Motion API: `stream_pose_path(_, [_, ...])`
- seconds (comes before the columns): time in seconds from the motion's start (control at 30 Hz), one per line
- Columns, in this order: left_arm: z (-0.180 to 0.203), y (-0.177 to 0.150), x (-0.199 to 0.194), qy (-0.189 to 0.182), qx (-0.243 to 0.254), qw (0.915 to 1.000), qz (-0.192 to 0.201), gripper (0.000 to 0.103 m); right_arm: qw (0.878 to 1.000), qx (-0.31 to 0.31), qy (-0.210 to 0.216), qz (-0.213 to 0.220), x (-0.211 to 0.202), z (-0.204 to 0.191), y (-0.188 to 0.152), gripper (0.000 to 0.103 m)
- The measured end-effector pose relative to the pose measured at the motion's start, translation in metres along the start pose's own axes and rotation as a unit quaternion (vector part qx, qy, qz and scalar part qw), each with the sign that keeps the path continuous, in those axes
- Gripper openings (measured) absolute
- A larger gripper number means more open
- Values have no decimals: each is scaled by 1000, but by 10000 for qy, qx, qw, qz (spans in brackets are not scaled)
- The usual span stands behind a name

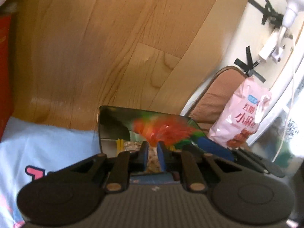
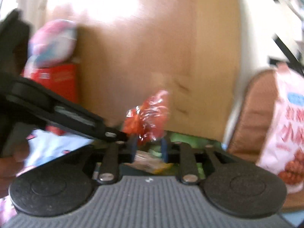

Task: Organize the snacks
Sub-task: 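Carry the orange pack over the tin box and open the left tool, then lower the left tool onto the dark green pack and close it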

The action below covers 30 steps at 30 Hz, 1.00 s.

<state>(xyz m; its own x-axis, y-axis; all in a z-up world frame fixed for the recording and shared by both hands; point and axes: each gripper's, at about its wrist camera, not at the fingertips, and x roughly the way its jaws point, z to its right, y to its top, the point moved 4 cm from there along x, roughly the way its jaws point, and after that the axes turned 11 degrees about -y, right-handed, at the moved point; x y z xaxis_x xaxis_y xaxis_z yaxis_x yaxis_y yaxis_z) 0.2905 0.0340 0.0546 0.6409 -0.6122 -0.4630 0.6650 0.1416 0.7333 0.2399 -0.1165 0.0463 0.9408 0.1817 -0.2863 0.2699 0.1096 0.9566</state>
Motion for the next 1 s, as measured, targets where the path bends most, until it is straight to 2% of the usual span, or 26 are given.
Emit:
stream_pose_path(0.07, [-2, -9, -8, 10, 8, 10000, 8, 12, 9996, 260, 105, -46, -9, 10, -8, 38])
stream_pose_path(0.2, [-1, -28, -39, -49, -101, 9999, 97, 15, 9987, 472, 64, -191, -33, 26, -26, 38])
stream_pose_path(0.33, [6, -56, -75, -168, -170, 9997, 95, 15, 9930, 970, 394, -553, -69, 34, -54, 38])
stream_pose_path(0.43, [15, -90, -94, -233, -183, 9993, -213, 16, 9843, 1189, 842, -1002, -93, 29, -81, 38])
stream_pose_path(0.53, [23, -128, -104, -115, -106, 9981, -598, 16, 9759, 1229, 1160, -1378, -120, 20, -106, 39])
stream_pose_path(0.6, [25, -151, -115, -81, -126, 9969, -774, 16, 9741, 1156, 1264, -1474, -137, 13, -115, 40])
stream_pose_path(0.67, [29, -169, -123, -100, -197, 9960, -862, 23, 9738, 984, 1387, -1512, -154, 4, -124, 42])
stream_pose_path(0.77, [33, -189, -133, -191, -343, 9946, -963, 25, 9723, 692, 1610, -1548, -171, -14, -133, 46])
stream_pose_path(0.83, [38, -202, -134, -258, -458, 9922, -1128, 26, 9752, 379, 1644, -1435, -181, -28, -138, 51])
stream_pose_path(1.0, [52, -219, -145, -506, -662, 9907, -1072, 35, 9806, -721, 1499, -1040, -199, -64, -148, 58])
